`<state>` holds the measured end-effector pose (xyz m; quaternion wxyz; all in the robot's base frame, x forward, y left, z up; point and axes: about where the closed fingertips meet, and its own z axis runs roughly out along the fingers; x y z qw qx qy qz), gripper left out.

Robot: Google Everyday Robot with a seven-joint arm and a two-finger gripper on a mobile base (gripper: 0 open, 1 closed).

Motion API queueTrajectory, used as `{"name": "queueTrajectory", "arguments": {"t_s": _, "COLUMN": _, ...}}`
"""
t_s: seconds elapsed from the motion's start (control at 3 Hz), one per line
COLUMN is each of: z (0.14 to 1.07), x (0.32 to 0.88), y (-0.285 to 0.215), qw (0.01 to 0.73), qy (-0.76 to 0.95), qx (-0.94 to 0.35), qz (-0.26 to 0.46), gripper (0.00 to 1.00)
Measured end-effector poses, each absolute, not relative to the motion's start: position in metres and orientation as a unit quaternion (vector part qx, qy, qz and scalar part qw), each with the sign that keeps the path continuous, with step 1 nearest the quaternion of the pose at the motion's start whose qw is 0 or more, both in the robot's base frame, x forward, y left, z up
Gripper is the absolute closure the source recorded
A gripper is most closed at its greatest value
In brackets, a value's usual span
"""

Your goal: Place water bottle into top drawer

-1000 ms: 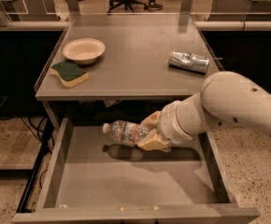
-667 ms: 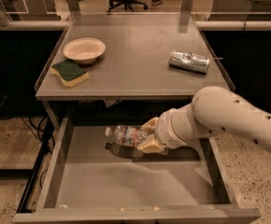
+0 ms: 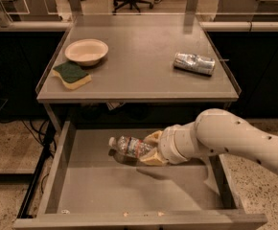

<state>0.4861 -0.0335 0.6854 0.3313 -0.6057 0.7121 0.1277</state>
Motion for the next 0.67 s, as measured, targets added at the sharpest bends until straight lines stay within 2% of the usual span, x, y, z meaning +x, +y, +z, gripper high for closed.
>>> {"name": "queueTrajectory", "arguments": {"t_s": 0.67, "z": 0.635, "x": 0.490, "y": -0.034, "qw": 0.314, "qy": 0.725, "qx": -0.594, "qz": 0.150, "gripper": 1.00}}
